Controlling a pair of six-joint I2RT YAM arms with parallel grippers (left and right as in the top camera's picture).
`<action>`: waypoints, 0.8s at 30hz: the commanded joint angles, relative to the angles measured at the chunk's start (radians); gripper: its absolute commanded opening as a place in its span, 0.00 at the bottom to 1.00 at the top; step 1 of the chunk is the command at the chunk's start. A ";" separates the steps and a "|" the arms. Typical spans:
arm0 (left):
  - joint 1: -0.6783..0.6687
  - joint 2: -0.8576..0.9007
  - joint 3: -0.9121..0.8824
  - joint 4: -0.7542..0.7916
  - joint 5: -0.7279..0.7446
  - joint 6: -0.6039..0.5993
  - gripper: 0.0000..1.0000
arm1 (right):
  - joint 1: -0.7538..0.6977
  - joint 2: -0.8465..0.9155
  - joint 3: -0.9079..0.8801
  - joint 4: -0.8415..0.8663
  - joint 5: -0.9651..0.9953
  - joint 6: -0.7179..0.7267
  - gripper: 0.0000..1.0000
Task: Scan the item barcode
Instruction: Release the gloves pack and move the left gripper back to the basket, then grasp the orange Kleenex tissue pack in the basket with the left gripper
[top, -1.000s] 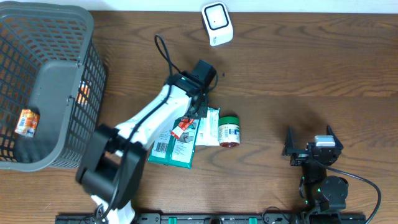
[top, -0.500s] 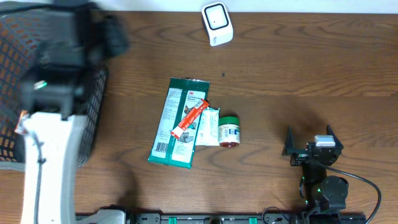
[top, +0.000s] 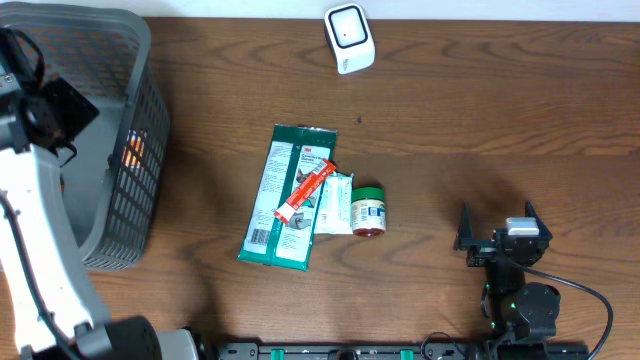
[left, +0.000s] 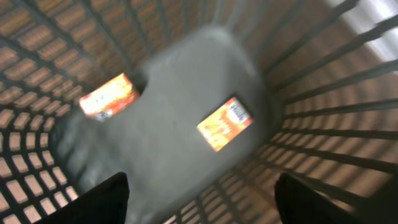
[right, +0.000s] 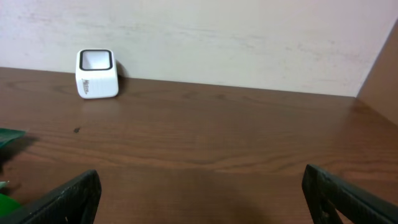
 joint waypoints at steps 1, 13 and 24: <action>0.008 0.076 -0.024 -0.023 -0.009 0.010 0.87 | -0.003 -0.005 -0.001 -0.003 0.010 0.015 0.99; 0.008 0.379 -0.025 -0.059 0.037 0.011 0.94 | -0.003 -0.005 -0.001 -0.003 0.010 0.015 0.99; 0.008 0.557 -0.026 -0.050 0.067 0.010 0.94 | -0.003 -0.005 -0.001 -0.003 0.010 0.015 0.99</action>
